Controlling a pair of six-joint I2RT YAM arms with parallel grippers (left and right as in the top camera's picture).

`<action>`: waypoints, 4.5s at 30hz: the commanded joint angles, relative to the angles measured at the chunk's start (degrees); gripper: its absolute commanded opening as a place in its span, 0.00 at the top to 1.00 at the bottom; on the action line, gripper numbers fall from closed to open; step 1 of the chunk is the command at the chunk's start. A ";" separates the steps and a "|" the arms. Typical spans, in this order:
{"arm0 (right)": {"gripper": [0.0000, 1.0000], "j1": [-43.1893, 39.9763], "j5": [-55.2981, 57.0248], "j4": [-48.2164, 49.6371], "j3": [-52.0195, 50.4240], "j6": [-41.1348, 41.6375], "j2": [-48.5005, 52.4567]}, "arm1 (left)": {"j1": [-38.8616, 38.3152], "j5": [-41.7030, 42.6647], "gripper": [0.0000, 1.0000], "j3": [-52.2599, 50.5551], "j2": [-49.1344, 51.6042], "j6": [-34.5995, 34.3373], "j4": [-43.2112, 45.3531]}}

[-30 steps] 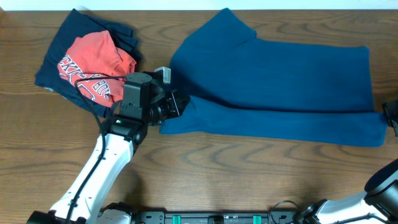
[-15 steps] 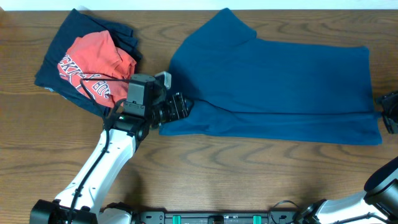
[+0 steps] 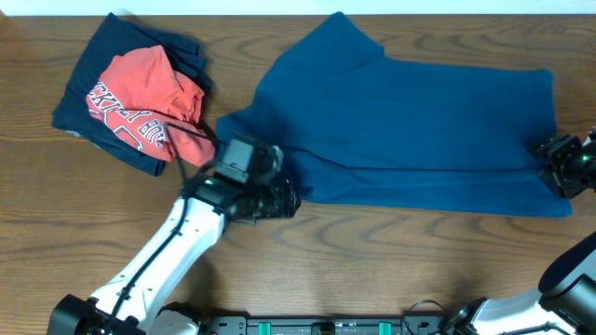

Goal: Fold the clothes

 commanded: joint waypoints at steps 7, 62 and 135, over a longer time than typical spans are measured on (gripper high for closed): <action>0.34 1.01 -2.62 -9.42 0.72 -2.34 -10.56 | -2.40 -22.77 0.37 16.39 0.07 -8.11 -13.09; 0.29 2.43 2.12 -13.49 0.70 -2.32 -12.41 | -12.37 -14.67 0.64 23.93 30.29 8.98 -3.87; 0.27 2.43 2.12 -12.90 0.70 -2.10 -12.41 | -12.96 -19.26 0.75 21.42 29.05 13.84 -1.36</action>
